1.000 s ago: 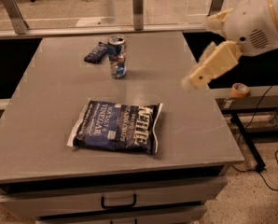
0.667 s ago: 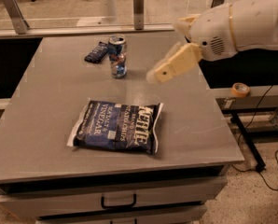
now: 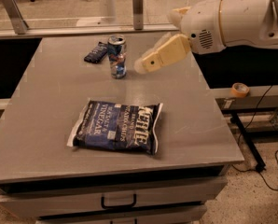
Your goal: Pick redbull can
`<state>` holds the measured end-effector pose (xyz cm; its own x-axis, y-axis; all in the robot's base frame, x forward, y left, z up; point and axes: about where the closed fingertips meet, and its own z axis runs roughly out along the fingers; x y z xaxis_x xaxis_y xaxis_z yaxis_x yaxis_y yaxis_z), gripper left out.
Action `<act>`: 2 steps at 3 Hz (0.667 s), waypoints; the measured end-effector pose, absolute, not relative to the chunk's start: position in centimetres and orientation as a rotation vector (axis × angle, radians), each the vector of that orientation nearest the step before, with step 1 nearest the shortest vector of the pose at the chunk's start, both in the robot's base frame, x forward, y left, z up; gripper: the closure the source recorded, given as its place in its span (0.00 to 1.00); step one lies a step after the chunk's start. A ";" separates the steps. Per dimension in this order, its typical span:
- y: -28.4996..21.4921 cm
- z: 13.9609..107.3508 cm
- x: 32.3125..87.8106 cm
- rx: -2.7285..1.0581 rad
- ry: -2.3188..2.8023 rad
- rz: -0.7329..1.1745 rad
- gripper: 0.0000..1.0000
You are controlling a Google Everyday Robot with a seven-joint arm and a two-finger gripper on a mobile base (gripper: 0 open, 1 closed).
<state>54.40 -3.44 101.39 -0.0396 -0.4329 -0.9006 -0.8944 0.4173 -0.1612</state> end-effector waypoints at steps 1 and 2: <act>-0.7 99.2 56.7 -1.142 1.609 0.602 0.00; 1.5 97.5 60.6 -1.087 1.542 0.622 0.00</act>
Offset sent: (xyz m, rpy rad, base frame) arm 0.1144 0.0682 -0.0643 0.2271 -0.1102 -0.0225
